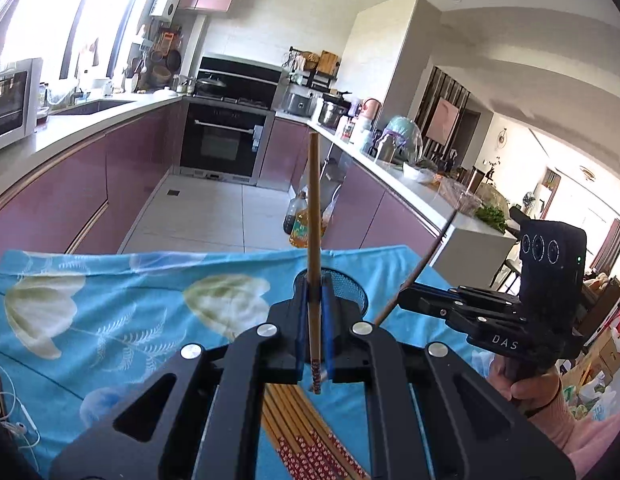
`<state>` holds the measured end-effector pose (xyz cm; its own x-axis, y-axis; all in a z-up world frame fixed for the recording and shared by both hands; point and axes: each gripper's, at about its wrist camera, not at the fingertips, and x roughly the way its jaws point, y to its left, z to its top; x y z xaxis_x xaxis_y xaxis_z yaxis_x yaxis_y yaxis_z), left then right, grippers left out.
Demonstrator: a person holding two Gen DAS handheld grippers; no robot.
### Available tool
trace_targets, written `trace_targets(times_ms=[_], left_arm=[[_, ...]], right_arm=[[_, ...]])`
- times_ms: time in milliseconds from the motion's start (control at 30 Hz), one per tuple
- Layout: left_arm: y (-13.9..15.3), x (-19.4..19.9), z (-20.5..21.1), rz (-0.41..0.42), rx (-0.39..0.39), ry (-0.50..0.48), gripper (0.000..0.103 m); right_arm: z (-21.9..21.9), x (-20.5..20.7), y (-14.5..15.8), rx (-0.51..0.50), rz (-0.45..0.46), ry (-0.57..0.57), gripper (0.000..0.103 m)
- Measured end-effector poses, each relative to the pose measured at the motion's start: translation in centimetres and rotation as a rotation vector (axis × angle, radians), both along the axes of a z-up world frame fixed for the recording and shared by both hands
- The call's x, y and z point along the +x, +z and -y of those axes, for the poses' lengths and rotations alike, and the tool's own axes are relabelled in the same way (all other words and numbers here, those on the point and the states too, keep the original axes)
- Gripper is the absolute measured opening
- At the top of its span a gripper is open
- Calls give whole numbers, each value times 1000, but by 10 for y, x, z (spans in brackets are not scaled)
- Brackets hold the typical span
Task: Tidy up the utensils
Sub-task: 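Lift the right tool's chopstick over the mesh cup while the left tool carries its chopstick there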
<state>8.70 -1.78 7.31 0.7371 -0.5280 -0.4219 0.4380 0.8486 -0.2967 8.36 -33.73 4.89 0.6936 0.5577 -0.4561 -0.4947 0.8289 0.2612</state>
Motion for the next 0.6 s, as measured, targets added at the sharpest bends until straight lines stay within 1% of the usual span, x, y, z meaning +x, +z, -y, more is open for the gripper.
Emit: trace_targets(times_ms=[167, 333, 500, 600], left_arm=[[32, 16, 15, 60, -27, 3, 7], [58, 32, 25, 99, -47, 8, 7], [67, 47, 37, 103, -52, 2, 7], [66, 56, 47, 92, -32, -5, 7]], right_arm=[[5, 12, 31, 19, 71, -4, 6], [10, 27, 49, 26, 115, -18, 6], [14, 38, 55, 24, 128, -37, 6], [17, 43, 54, 25, 129, -47, 6]])
